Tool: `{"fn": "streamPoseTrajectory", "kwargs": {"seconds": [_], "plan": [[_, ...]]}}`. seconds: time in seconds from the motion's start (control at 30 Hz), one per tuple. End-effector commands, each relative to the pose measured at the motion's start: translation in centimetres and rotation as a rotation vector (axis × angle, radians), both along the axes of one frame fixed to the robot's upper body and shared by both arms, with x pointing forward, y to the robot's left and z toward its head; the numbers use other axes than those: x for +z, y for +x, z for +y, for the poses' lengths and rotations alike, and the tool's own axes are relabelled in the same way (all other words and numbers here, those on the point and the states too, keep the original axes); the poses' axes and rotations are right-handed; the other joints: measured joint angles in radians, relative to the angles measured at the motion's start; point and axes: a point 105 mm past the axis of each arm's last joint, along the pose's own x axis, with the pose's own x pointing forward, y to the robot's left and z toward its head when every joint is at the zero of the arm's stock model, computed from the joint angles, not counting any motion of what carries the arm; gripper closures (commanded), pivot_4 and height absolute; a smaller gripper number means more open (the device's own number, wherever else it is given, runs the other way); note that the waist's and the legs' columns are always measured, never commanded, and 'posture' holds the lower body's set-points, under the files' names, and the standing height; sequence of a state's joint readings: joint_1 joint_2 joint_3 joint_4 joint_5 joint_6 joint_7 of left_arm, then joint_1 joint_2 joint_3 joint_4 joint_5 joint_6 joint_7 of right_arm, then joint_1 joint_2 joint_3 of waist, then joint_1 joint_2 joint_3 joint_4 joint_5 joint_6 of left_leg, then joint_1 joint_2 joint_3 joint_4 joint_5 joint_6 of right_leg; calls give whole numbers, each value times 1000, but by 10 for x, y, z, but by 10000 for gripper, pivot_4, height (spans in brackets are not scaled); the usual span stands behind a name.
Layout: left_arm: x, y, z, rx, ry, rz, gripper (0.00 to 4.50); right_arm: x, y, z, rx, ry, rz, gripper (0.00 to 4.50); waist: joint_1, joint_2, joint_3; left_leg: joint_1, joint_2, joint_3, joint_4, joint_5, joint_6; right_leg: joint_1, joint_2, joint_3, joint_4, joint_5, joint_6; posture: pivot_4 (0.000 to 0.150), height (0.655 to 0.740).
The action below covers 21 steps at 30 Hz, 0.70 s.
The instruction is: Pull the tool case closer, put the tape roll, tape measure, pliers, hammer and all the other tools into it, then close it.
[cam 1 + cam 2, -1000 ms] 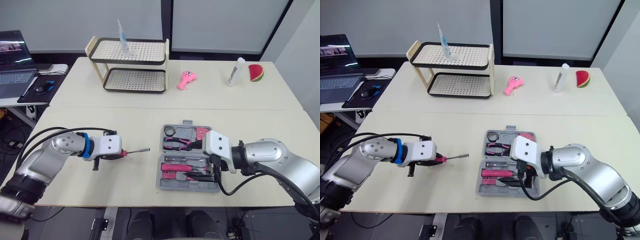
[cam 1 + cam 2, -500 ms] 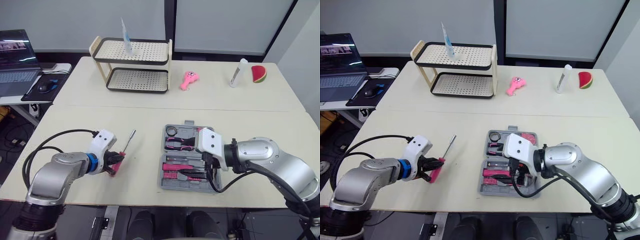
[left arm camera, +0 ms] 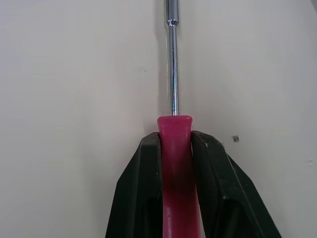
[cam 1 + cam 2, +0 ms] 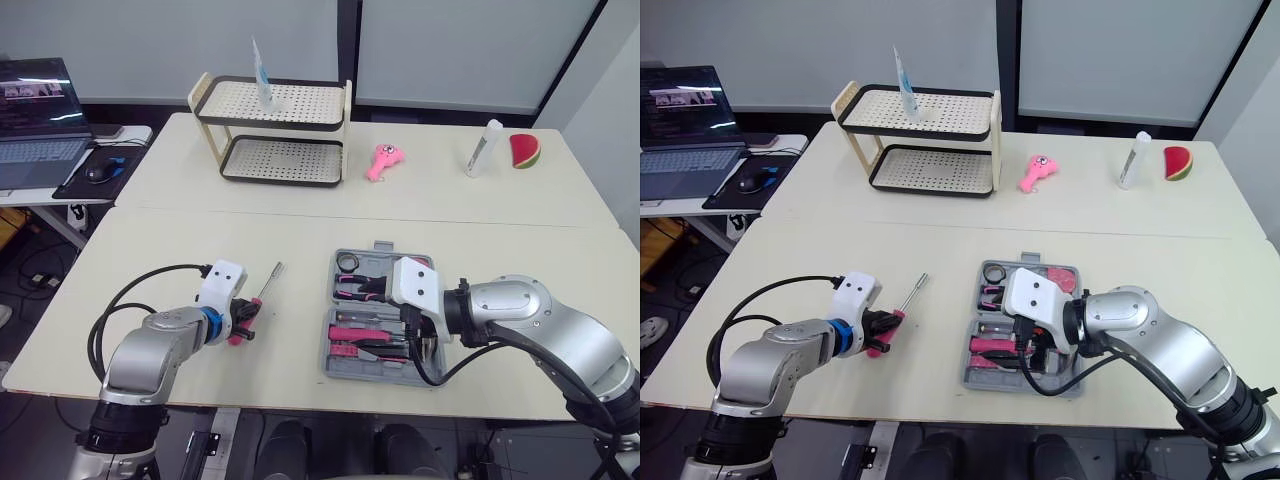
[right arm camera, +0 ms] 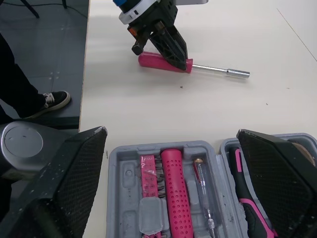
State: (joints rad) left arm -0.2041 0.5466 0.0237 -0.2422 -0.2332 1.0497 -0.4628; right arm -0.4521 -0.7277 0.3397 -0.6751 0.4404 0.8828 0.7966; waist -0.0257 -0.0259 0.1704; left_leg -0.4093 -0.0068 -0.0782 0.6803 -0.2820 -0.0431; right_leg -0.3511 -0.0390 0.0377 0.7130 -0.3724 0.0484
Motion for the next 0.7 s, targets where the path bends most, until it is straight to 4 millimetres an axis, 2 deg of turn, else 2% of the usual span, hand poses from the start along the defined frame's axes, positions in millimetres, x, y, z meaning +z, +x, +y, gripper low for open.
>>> {"fn": "streamPoseTrajectory", "kwargs": {"seconds": [0.03,0.2,0.4,0.43,0.7], "plan": [[-4,-1,-2,1,4,-14,36517,8,0,1,5,4,-51,0,0,0,0,0,0,0,0,0,0,0,0,0,0,0,0,1500,7400],[3,-6,3,25,-29,-52,20921,8,0,-3,-5,-3,-56,0,-2,0,0,0,0,0,0,0,0,0,0,0,0,0,0,1500,7400],[23,-19,19,-30,-36,-135,2029,7,1,-10,-25,-14,-56,0,-4,0,0,0,1,0,-1,0,0,0,0,1,-1,0,0,1500,7400],[25,-21,21,-46,-54,-148,426,7,1,-11,-27,-15,-55,0,-4,0,0,0,1,0,-1,0,0,-1,0,1,-1,0,0,1500,7400],[34,-24,17,-186,-136,-317,426,9,2,-9,-23,7,-103,0,0,0,0,0,1,0,-1,0,0,0,-1,1,-2,0,0,1500,7400]]}}
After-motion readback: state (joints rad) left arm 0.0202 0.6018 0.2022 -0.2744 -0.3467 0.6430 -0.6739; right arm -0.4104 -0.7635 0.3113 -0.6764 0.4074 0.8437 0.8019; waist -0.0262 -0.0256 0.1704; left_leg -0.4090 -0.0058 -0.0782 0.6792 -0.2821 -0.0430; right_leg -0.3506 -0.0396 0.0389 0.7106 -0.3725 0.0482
